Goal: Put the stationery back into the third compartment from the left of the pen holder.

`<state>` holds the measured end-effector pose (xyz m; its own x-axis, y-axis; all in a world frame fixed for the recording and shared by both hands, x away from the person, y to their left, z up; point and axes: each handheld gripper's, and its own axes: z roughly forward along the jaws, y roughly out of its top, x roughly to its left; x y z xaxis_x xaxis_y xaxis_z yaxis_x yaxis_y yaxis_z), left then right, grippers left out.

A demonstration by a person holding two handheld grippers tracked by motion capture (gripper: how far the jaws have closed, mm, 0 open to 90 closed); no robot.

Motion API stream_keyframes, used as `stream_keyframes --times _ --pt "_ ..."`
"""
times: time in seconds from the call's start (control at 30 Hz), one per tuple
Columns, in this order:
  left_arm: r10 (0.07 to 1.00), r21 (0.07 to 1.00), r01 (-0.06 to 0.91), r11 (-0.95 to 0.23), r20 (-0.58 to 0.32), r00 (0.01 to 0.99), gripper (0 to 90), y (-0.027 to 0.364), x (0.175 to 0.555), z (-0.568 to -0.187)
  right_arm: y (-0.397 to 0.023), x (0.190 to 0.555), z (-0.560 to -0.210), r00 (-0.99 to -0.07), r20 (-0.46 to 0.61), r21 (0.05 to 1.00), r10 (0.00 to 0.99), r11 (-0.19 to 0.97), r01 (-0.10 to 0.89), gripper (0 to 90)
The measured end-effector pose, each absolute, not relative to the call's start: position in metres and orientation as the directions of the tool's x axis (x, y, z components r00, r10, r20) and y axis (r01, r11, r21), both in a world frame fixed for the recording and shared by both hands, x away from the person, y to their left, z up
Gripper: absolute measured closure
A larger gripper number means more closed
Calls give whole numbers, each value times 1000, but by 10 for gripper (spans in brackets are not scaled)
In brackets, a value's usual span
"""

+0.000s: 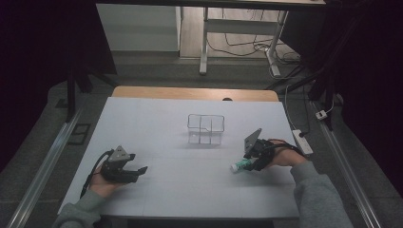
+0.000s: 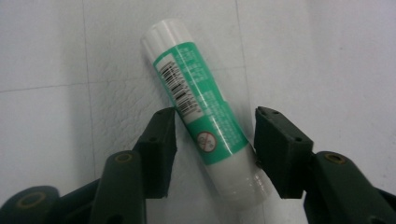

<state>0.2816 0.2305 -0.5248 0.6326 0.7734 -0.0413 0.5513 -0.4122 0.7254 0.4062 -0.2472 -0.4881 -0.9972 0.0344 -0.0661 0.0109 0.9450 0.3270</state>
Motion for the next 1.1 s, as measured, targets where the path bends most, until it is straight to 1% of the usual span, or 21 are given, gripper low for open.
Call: stream_keyframes --times 0.03,0.07,0.13,0.23,0.33,0.43,0.53,0.6,0.63,0.67,0.73,0.77,0.87,0.9,0.93,0.97,1.07,1.1 --pt "773 725 551 -414 -41 634 270 230 282 -525 -246 405 -489 -996 -79 300 37 954 11 548" --pt "772 724 551 -415 -40 635 270 230 282 -525 -246 405 -489 -996 -79 300 37 954 11 548" --pt "772 723 552 -415 -41 635 270 230 282 -525 -246 405 -491 -994 -110 289 21 957 -11 588" --pt "774 722 555 -413 -43 632 268 230 282 -525 -246 403 -491 -993 -117 284 -22 957 -55 634" --pt "774 722 554 -413 -41 631 268 230 282 -525 -245 401 -490 -991 -131 278 -39 958 -74 640" --pt "775 723 553 -414 -39 631 268 230 281 -525 -245 399 -488 -993 -114 279 -37 958 -68 641" --pt "773 722 554 -414 -42 633 270 231 282 -525 -246 399 -481 -996 -85 351 10 936 -21 641" --pt "773 723 553 -414 -42 633 270 230 282 -525 -246 398 -475 -996 -84 402 28 916 -8 641" --pt "772 723 552 -414 -41 634 271 230 282 -525 -245 397 -470 -993 -91 434 76 900 29 641" --pt "773 724 552 -414 -41 633 271 230 281 -525 -245 397 -470 -993 -91 434 76 900 29 641" --pt "772 724 551 -415 -40 634 271 230 281 -525 -244 394 -466 -987 -97 460 127 885 69 640" --pt "772 724 550 -415 -40 634 271 230 281 -524 -243 391 -464 -978 -102 497 180 861 106 641" --pt "772 724 550 -416 -39 635 271 230 281 -525 -242 388 -462 -969 -100 521 225 842 141 641" --pt "771 724 550 -417 -38 635 271 230 281 -525 -241 386 -462 -960 -76 549 270 815 186 640" --pt "772 724 550 -417 -38 635 271 230 281 -525 -241 386 -462 -960 -76 549 270 815 186 640" --pt "772 724 550 -416 -38 634 272 230 281 -524 -239 384 -461 -945 -46 580 323 779 238 641" --pt "773 726 548 -415 -36 633 272 230 281 -524 -238 380 -461 -938 -21 607 345 750 262 641" --pt "773 727 547 -415 -35 633 272 230 281 -524 -234 376 -461 -925 -14 622 381 727 290 641"
